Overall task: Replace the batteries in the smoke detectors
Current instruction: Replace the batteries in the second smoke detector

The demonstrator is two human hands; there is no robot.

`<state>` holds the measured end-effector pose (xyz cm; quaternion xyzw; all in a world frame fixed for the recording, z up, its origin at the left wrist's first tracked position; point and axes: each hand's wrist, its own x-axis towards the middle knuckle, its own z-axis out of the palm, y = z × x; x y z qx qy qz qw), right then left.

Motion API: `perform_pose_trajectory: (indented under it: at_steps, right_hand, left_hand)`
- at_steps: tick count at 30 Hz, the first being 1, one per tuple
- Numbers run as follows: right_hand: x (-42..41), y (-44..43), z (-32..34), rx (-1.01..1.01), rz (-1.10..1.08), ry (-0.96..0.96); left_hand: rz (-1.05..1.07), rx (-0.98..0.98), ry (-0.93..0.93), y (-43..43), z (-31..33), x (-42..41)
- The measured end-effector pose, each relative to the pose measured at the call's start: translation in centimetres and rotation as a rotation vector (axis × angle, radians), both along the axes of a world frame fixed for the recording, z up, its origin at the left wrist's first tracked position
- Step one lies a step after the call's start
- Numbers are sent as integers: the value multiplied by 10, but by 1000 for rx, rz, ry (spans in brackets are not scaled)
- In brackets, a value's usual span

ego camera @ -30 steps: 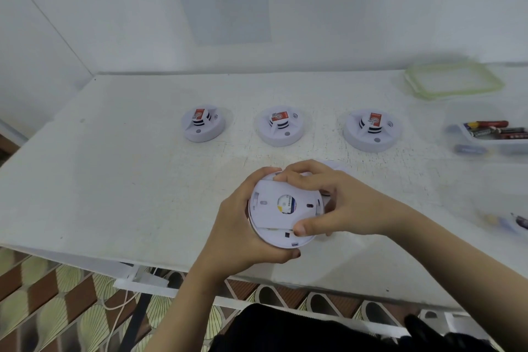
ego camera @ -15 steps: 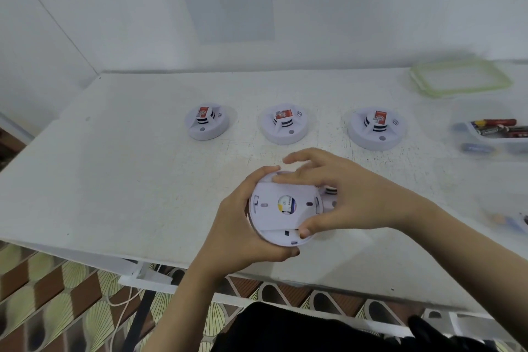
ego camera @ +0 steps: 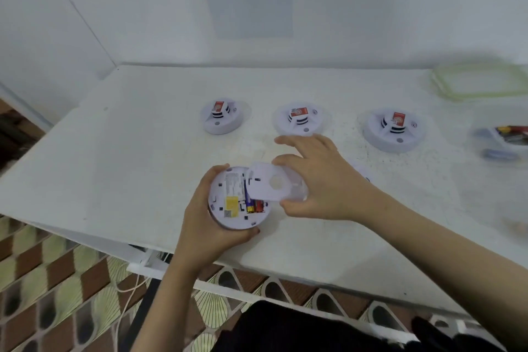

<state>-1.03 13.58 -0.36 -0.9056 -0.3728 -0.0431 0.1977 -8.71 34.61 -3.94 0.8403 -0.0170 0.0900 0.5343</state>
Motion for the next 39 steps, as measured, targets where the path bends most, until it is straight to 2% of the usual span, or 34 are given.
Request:
perform_pose_trajectory:
  at_steps: [4,7,9,11,13,17,19,21,26,32,39]
  right_hand:
    - [14,19,-3,-144,-39,78]
    - [24,27,-9,-344,-57,77]
    - [28,29,-13,-452,-72,125]
    - [29,27,-14,-471,-73,174]
    - [27,22,-11,-355,-64,197]
    - [9,7,8,252,-37,367]
    - [-3,-3,16,373,-32,423]
    - [-14,-15,17,390,-39,406]
    - [-30,-57,14,341,-91,229]
    - [-43,-111,10,397,-212,151]
    - [-49,-174,24,438,-330,151]
  left_hand:
    - [114,-34,-20,24,-4,-2]
    - [178,-66,-20,33,-7,-5]
    - [192,-91,-24,32,-8,-6]
    - [167,-104,-38,29,-5,-5]
    - [123,-101,-59,22,0,-4]
    - [30,-123,-89,-1,10,6]
    - [-14,-118,-107,-15,15,13]
    - [-51,-127,-115,-30,18,20]
    - [-145,-116,-150,-73,22,30]
    - [-250,-96,-191,-126,24,38]
    - [-384,-155,-101,-196,27,42]
